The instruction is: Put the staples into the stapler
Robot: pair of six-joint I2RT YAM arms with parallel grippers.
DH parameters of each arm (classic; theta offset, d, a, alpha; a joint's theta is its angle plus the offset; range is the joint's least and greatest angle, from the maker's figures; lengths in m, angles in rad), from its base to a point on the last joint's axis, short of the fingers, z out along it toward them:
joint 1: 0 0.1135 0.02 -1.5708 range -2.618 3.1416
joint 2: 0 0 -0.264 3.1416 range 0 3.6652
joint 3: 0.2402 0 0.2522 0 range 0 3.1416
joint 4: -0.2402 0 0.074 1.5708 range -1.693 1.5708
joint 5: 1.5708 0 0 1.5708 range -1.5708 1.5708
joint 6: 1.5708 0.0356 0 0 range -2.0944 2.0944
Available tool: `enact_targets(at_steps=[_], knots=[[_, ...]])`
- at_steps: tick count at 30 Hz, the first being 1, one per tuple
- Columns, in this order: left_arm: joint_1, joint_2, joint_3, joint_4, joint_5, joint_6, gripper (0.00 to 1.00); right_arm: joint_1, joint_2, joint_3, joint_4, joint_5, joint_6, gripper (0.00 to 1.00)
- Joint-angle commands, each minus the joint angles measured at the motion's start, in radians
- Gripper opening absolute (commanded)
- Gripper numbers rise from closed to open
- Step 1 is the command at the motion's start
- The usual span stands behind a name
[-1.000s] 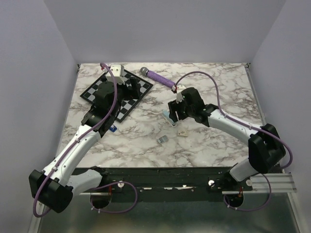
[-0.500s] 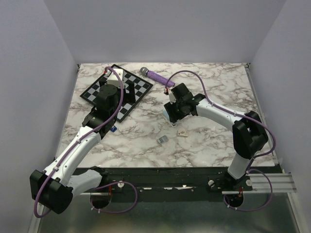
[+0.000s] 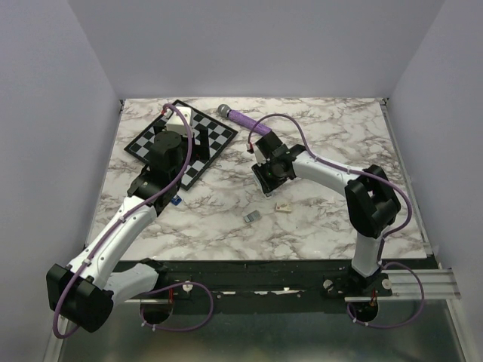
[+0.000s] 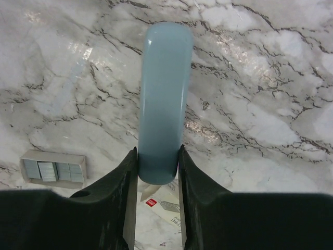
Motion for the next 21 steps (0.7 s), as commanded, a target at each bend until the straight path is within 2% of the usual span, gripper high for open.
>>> enact_targets(at_steps=[1,7,10,15,21], knots=[[0.004,-0.004,-0.016,0.013,-0.015,0.014,0.99,0.01,0.053,-0.001,-0.028,0.055,-0.008,0.29],[0.004,0.004,-0.016,0.016,0.001,0.006,0.99,0.01,0.077,-0.032,0.0,0.09,-0.005,0.16],[0.004,0.008,-0.016,0.016,0.002,0.006,0.99,0.01,0.071,-0.043,0.007,0.11,0.007,0.13],[0.004,0.004,-0.019,0.016,-0.011,0.011,0.99,0.007,0.002,-0.05,0.012,0.144,0.017,0.12],[0.006,0.0,-0.021,0.017,-0.021,0.011,0.99,-0.071,-0.07,-0.046,-0.033,0.182,0.032,0.13]])
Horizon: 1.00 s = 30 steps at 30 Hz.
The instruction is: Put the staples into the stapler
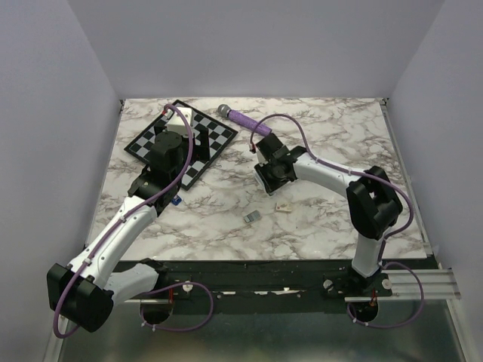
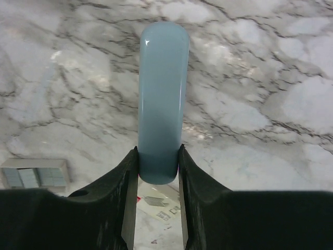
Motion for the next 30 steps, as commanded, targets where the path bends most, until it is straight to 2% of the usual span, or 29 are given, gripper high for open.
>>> enact_targets(at_steps=[1,12,18,22,26,30], knots=[[0.006,-0.003,-0.015,0.014,-0.021,0.009,0.99,-0.092,-0.05,-0.023,-0.053,0.105,0.008,0.13],[0.006,-0.006,-0.014,0.013,-0.021,0.002,0.99,-0.341,-0.082,-0.097,-0.042,0.123,0.044,0.15],[0.006,-0.006,-0.014,0.01,-0.036,-0.009,0.99,-0.438,-0.071,-0.124,-0.004,0.111,0.073,0.28],[0.006,0.003,-0.009,0.001,-0.052,-0.025,0.99,-0.444,-0.076,-0.144,0.019,0.106,0.09,0.47],[0.007,0.015,-0.01,-0.003,-0.076,-0.046,0.99,-0.444,-0.134,-0.17,0.045,0.09,0.111,0.61],[0.01,0.043,-0.006,-0.018,-0.088,-0.08,0.99,-0.442,-0.264,-0.216,0.076,0.076,0.136,0.75]])
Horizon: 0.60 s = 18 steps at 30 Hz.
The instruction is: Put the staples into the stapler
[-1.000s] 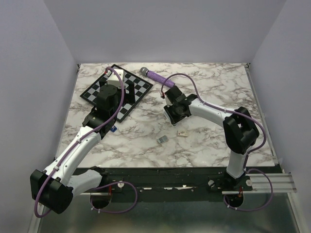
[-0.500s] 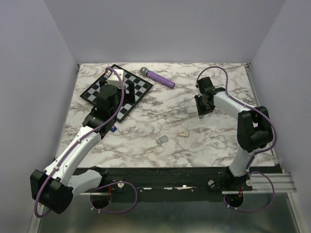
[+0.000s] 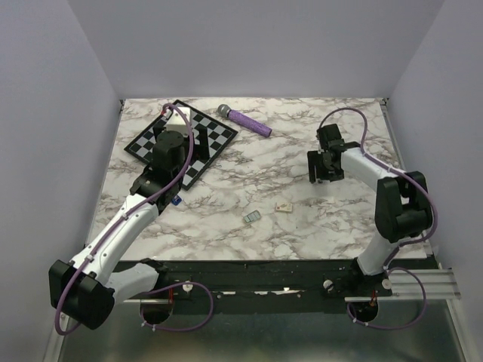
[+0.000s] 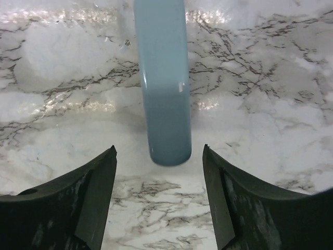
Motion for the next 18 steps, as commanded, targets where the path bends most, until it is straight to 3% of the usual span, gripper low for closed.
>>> enact_targets(at_steps=[1,6,12,18], knots=[[0.011,0.041,-0.005,-0.016,-0.042,-0.064,0.99,-0.005,-0.174,-0.046,0.077,-0.01,0.039,0.77],[0.044,0.081,-0.002,-0.042,-0.021,-0.135,0.99,-0.002,-0.357,-0.157,0.171,-0.104,0.064,0.8],[0.063,0.109,-0.008,-0.123,-0.096,-0.259,0.99,0.056,-0.587,-0.35,0.36,-0.246,0.104,0.82],[0.156,0.038,-0.167,-0.153,-0.024,-0.433,0.98,0.087,-0.72,-0.528,0.567,-0.372,0.137,0.82]])
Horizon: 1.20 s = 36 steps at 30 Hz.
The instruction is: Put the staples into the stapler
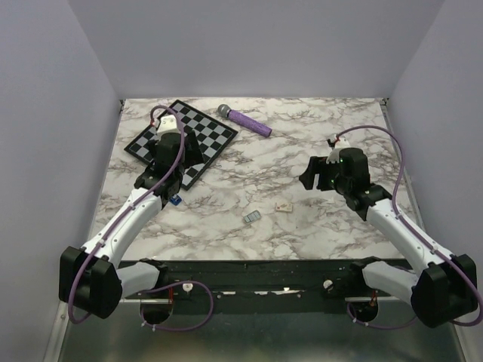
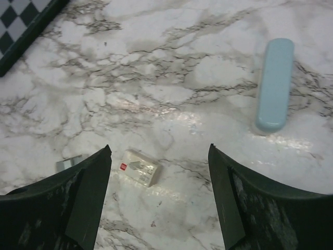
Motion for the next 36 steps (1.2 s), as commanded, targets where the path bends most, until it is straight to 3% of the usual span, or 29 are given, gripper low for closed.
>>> enact_targets(at_steps=[1,7,10,19,23,28,36], knots=[[0.08,-0.062,-0.136,-0.054,0.036,-0.182,0.98,0.014,-0.066,-0.097,0.214,-0.136,0.048,0.82],[0.223,-0.079,-0.261,-0.056,0.093,-0.283,0.94,0.065,-0.089,-0.131,0.255,-0.135,0.059,0.82],[0.255,-0.063,-0.27,-0.062,0.053,-0.334,0.91,0.086,-0.092,-0.132,0.252,-0.104,0.056,0.82],[0.326,0.17,-0.14,-0.03,-0.02,-0.345,0.88,0.105,-0.11,-0.134,0.248,-0.061,0.052,0.83],[0.338,0.277,-0.066,-0.056,-0.054,-0.345,0.8,0.103,-0.116,-0.138,0.248,-0.05,0.052,0.83],[0.338,0.328,-0.026,-0.112,-0.072,-0.348,0.7,0.103,-0.115,-0.137,0.248,-0.046,0.051,0.83],[0.344,0.38,0.009,-0.126,-0.117,-0.332,0.67,0.108,-0.116,-0.138,0.248,-0.049,0.051,0.83]])
